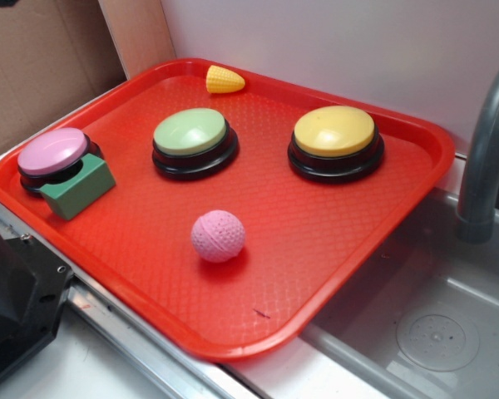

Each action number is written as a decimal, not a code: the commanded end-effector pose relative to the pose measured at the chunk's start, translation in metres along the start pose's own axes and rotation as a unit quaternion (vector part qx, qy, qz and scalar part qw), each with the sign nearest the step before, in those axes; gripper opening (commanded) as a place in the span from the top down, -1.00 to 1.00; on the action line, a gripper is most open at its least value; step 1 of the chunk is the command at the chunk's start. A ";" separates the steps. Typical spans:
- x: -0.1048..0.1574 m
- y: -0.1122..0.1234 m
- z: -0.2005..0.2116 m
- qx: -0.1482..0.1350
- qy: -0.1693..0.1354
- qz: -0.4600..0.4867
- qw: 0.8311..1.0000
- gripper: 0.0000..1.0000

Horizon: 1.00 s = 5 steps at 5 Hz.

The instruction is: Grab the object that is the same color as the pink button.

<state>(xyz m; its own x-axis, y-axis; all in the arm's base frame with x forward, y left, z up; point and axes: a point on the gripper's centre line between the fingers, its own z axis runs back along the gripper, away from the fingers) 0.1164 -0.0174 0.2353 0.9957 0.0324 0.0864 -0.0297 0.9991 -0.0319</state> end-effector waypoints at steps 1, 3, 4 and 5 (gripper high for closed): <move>0.000 0.000 0.000 0.000 0.000 0.000 1.000 -1.00; 0.046 -0.097 -0.076 -0.002 0.000 -0.193 0.981 -1.00; 0.037 -0.100 -0.112 0.041 0.003 -0.287 0.957 -1.00; 0.030 -0.085 -0.149 0.021 -0.012 -0.343 0.939 -1.00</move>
<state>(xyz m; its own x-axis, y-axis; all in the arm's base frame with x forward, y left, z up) 0.1628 -0.1028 0.0869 0.7835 -0.6197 0.0457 0.6160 0.7842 0.0744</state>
